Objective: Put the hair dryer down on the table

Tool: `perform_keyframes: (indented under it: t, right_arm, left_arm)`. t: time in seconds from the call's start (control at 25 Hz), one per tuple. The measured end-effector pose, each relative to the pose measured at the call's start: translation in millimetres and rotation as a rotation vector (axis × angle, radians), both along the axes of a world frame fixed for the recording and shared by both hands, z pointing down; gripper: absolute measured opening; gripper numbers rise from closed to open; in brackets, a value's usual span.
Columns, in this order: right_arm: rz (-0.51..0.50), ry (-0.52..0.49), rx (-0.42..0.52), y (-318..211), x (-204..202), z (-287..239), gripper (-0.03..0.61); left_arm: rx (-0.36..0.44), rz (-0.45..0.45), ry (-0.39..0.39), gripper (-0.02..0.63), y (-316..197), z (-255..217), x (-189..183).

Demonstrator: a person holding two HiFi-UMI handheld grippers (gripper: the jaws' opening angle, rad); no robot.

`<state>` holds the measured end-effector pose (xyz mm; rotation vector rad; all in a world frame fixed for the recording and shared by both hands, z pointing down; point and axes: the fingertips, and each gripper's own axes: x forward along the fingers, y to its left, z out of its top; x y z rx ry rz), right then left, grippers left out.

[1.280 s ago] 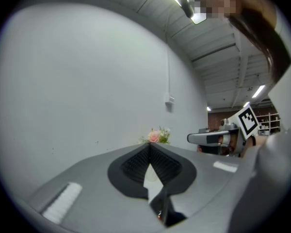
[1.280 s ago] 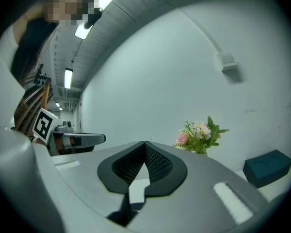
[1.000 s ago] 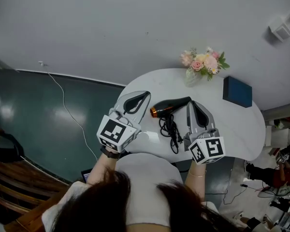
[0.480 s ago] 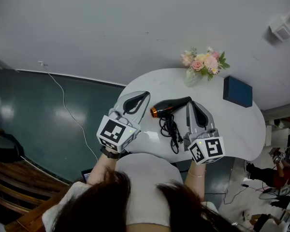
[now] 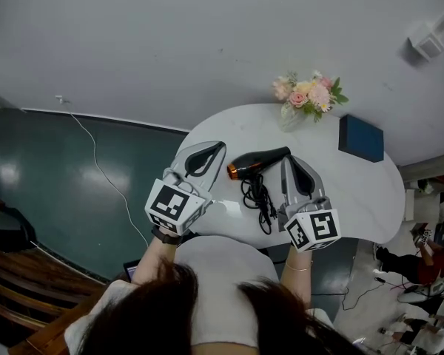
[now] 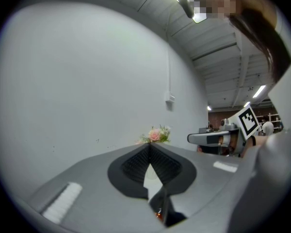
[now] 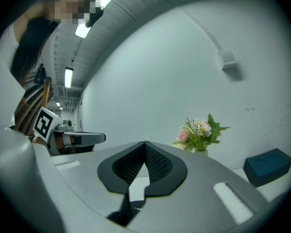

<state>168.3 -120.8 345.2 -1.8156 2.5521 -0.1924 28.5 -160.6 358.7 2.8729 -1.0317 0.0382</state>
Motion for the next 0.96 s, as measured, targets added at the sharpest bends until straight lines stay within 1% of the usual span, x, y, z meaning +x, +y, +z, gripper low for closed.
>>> perform_keyframes:
  t: [0.56,0.96]
  right_arm:
    - [-0.009,0.002,-0.024,-1.9,2.4,8.4,0.003]
    - [-0.012,-0.001,-0.029,-9.4,1.3,11.9,0.002]
  left_arm:
    - [-0.007,0.002,-0.003,0.058,-2.8,3.5,2.4]
    - [-0.015,-0.015,-0.003,0.058,-9.3,7.5,-2.0]
